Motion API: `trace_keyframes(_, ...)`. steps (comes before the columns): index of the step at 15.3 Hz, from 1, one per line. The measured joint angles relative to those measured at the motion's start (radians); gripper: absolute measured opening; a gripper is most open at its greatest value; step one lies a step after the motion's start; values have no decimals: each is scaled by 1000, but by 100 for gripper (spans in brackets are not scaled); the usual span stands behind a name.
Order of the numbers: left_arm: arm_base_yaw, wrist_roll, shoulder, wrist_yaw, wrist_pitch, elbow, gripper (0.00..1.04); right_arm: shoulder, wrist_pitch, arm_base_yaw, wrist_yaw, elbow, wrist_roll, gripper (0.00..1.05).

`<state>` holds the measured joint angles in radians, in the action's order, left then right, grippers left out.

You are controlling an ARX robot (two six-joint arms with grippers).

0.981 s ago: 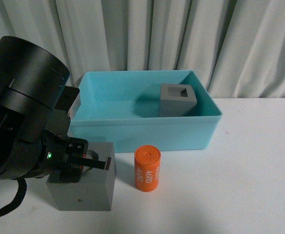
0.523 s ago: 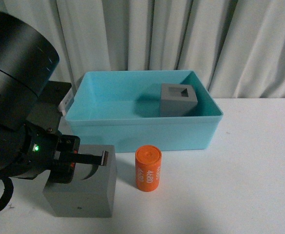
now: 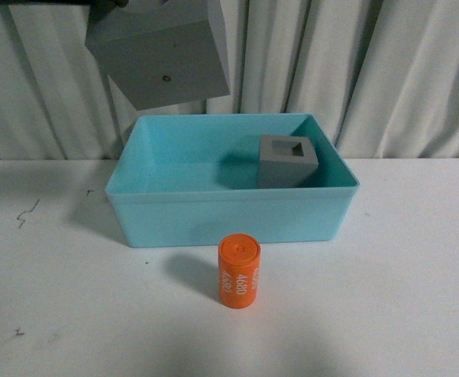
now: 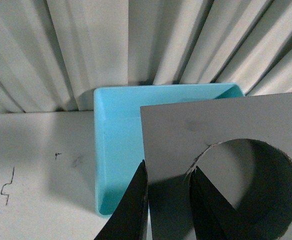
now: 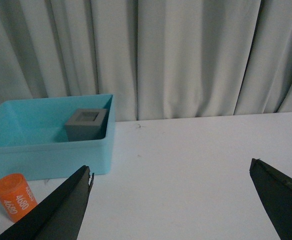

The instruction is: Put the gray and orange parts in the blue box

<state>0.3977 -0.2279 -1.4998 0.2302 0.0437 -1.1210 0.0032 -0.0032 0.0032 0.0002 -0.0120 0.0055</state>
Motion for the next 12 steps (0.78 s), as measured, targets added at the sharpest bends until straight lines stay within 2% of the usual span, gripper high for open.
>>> trace_keyframes(2, -2, 52, -194, 47, -94, -97, 18, 0, 0, 0, 0, 0, 0, 98)
trace_keyframes(3, -6, 53, -282, 54, -46, -178, 18, 0, 0, 0, 0, 0, 0, 98)
trace_keyframes(7, 1, 113, -420, 89, -101, -247, 18, 0, 0, 0, 0, 0, 0, 98)
trace_keyframes(9, -12, 161, -569, 137, -111, -261, 18, 0, 0, 0, 0, 0, 0, 98)
trace_keyframes(12, -29, 162, -594, 147, -103, -292, 18, 0, 0, 0, 0, 0, 0, 98)
